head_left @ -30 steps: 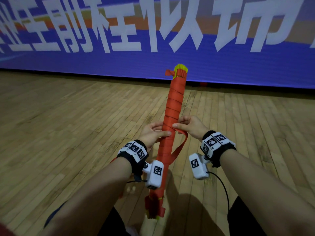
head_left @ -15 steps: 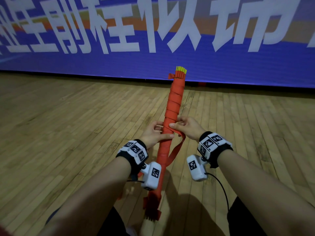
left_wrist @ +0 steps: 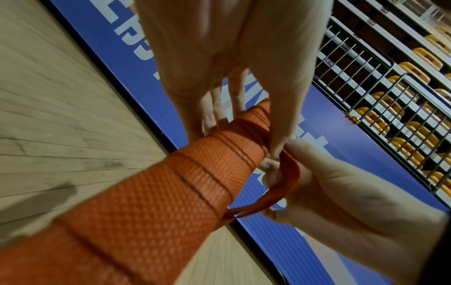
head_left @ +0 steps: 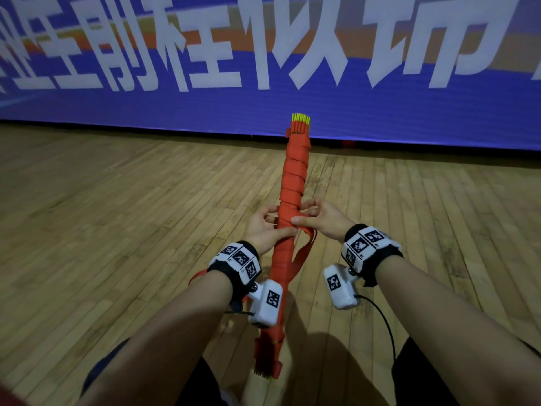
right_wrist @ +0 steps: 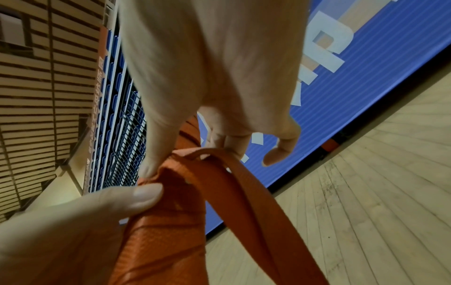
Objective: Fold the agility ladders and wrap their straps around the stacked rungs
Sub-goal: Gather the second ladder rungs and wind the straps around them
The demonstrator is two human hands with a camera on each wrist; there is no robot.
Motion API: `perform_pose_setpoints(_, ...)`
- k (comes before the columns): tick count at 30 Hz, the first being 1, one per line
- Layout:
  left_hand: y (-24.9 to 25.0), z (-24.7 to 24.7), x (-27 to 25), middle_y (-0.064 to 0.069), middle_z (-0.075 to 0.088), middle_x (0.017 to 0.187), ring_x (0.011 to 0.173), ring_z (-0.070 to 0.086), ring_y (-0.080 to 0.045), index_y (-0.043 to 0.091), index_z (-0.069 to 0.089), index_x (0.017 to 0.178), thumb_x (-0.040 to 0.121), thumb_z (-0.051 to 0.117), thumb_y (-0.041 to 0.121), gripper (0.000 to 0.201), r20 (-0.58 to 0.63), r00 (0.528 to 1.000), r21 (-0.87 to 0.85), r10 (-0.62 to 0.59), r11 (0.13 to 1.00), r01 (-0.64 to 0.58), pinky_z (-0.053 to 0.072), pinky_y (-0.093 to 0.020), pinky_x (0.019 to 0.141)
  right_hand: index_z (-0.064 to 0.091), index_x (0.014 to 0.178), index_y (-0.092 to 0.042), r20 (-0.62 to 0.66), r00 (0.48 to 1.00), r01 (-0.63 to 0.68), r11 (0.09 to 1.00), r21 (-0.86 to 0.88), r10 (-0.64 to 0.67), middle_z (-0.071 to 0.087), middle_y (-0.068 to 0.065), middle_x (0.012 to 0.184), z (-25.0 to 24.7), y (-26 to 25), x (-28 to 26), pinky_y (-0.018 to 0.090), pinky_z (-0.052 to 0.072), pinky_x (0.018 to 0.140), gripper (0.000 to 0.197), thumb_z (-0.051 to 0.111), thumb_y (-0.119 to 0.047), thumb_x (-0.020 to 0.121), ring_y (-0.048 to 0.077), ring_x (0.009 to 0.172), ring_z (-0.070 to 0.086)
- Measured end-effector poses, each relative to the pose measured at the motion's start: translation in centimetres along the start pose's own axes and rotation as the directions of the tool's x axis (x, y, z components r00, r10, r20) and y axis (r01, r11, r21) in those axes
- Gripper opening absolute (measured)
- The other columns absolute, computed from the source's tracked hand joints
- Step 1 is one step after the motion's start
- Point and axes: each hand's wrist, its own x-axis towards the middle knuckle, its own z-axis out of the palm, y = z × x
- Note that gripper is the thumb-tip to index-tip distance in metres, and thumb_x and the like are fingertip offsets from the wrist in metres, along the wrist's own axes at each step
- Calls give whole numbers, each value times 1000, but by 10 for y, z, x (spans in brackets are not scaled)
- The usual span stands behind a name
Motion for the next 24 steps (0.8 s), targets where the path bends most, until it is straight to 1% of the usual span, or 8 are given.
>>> perform_pose_setpoints(3,0,-1,-2,-5,62,93,74,62,-11,11,55,117,77,73,-2,45,56,998,-18,2,1000,-1,53,-19,64,53,113,-6,53,999,6,1000,-8,-6,67,11,101,-4,0,-1,22,54,78,35,70,-12,83,16,84,65)
perform_pose_setpoints(6,0,0,-5,-7,65,99,84,65,-17,9,53,122,80,70,-1,46,88,995,-95,-42,994,50,54,-27,72,62,93,-18,78,995,57,998,-32,-54,68,4,90,-7,-2,-4,19,52,75,12,68,-11,85,10,79,66)
perform_pose_setpoints(10,1,-2,-3,-9,68,92,78,66,-20,3,46,121,84,66,-2,43,149,987,-153,-63,984,86,56,-30,70,63,84,-18,2,997,71,994,-85,-71,66,0,77,-10,-5,-7,16,51,65,8,70,-16,84,9,68,64)
perform_pose_setpoints(13,2,-2,-3,-8,70,88,74,67,-18,5,46,119,85,65,-2,40,181,982,-150,-54,985,82,56,-30,68,63,87,-16,-9,997,76,993,-92,-77,65,0,75,-9,-5,-8,15,51,63,7,70,-16,84,10,67,63)
perform_pose_setpoints(15,1,-1,-3,-8,69,88,72,67,-16,7,46,115,85,65,-2,37,184,981,-162,-54,983,84,56,-30,67,65,95,-11,-14,997,79,993,-90,-80,65,0,76,-9,-4,-8,17,52,65,12,70,-14,84,10,68,63)
perform_pose_setpoints(18,3,0,-2,-6,69,90,75,67,-14,11,48,110,85,68,9,32,167,984,-169,-62,981,90,55,-28,68,65,100,-10,-12,997,79,992,-103,-80,66,0,78,-7,-4,-7,17,52,67,18,70,-13,83,10,70,64)
perform_pose_setpoints(22,1,0,0,-7,68,87,64,67,-8,7,46,109,88,66,12,30,115,993,-139,-27,989,43,55,-22,57,64,109,-6,5,997,79,993,-88,-79,66,-1,82,-6,0,-5,19,52,73,29,71,-13,82,11,75,65)
perform_pose_setpoints(24,-1,0,1,-8,67,87,61,67,-6,5,45,110,89,64,12,29,111,994,-115,-7,993,20,54,-20,55,62,110,-8,26,996,84,993,-86,-82,64,-3,80,-6,1,-4,18,51,73,29,70,-12,83,10,75,63)
